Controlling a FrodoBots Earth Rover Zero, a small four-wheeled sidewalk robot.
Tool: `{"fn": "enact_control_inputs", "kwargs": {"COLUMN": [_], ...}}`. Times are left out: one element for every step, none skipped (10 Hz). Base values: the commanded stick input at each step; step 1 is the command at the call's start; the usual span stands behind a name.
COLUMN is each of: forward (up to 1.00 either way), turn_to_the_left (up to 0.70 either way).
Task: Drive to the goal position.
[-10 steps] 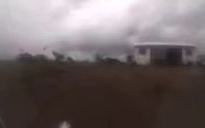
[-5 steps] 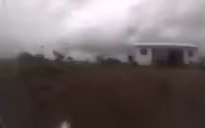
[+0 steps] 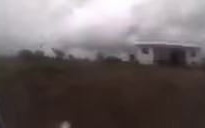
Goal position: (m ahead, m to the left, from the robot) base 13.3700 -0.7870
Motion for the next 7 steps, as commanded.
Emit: {"fn": "enact_control_inputs", "kwargs": {"forward": [0.70, 0.70, 0.70, 0.70, 0.70, 0.70, 0.70], "turn_to_the_left": [-0.35, -0.35, -0.35, -0.35, -0.27, -0.15, -0.03]}}
